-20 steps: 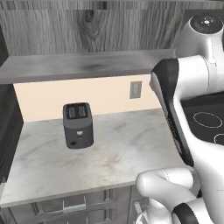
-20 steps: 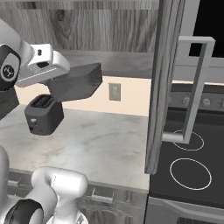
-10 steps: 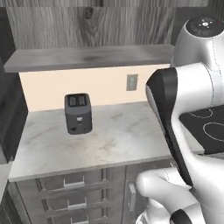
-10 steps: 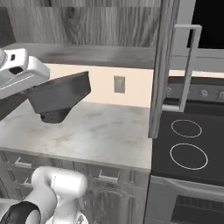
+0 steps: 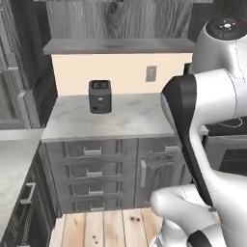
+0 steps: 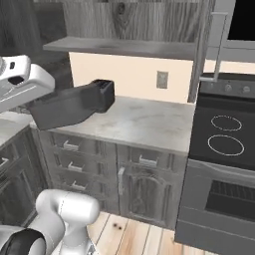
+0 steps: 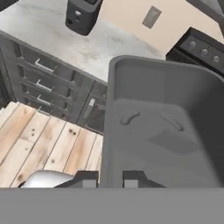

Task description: Retrieve the tupperware and aluminum foil from the cabinet and place them on the dining counter near the plate with steaks to prepare for storing leftovers.

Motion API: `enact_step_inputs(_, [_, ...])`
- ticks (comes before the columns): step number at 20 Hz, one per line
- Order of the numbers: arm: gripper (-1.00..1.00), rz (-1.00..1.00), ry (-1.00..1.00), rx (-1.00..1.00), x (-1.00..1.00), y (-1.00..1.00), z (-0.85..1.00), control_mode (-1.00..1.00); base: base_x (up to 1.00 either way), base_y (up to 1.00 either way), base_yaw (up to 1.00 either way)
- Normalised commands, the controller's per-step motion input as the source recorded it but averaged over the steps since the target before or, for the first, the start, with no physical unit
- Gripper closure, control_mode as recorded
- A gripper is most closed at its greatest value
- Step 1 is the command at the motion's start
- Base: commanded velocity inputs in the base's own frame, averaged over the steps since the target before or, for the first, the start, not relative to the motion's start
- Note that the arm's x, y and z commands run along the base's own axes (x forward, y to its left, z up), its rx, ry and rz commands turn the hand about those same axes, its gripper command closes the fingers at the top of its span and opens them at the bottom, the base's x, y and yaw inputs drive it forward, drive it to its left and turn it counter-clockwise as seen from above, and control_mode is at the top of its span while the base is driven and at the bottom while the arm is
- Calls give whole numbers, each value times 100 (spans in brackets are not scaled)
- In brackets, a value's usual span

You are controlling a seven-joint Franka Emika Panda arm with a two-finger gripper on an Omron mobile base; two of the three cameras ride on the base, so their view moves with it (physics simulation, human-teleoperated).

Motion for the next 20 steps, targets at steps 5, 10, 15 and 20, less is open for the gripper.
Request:
enact_step_inputs(5, [100, 0, 0, 0, 0, 0, 0, 100, -95, 0, 64])
enact_step_inputs(10, [100, 0, 0, 0, 0, 0, 0, 100, -62, 0, 90])
enact_step_inputs(15, [100, 0, 0, 0, 0, 0, 0, 100, -24, 6, 99])
enact_step_inputs(20, [100, 0, 0, 0, 0, 0, 0, 100, -12, 10, 100])
